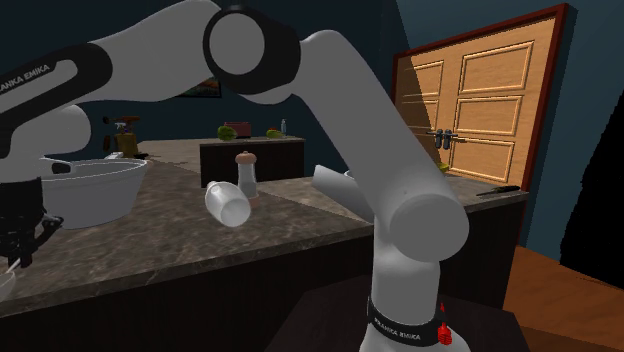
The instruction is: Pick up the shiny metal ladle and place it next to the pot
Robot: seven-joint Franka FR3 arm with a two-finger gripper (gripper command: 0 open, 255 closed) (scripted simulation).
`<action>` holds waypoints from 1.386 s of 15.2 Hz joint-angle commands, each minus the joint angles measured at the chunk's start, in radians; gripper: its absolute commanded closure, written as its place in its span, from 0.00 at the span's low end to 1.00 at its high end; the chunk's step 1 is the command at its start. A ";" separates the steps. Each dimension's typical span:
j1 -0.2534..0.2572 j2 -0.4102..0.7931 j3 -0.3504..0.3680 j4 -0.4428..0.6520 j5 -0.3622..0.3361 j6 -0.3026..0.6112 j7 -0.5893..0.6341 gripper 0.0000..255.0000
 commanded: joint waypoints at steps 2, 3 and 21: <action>0.001 0.005 0.000 -0.002 0.000 0.007 0.000 1.00; 0.001 0.005 0.000 -0.002 0.000 0.007 0.000 1.00; -0.006 -0.050 0.002 0.039 0.004 -0.088 -0.002 0.00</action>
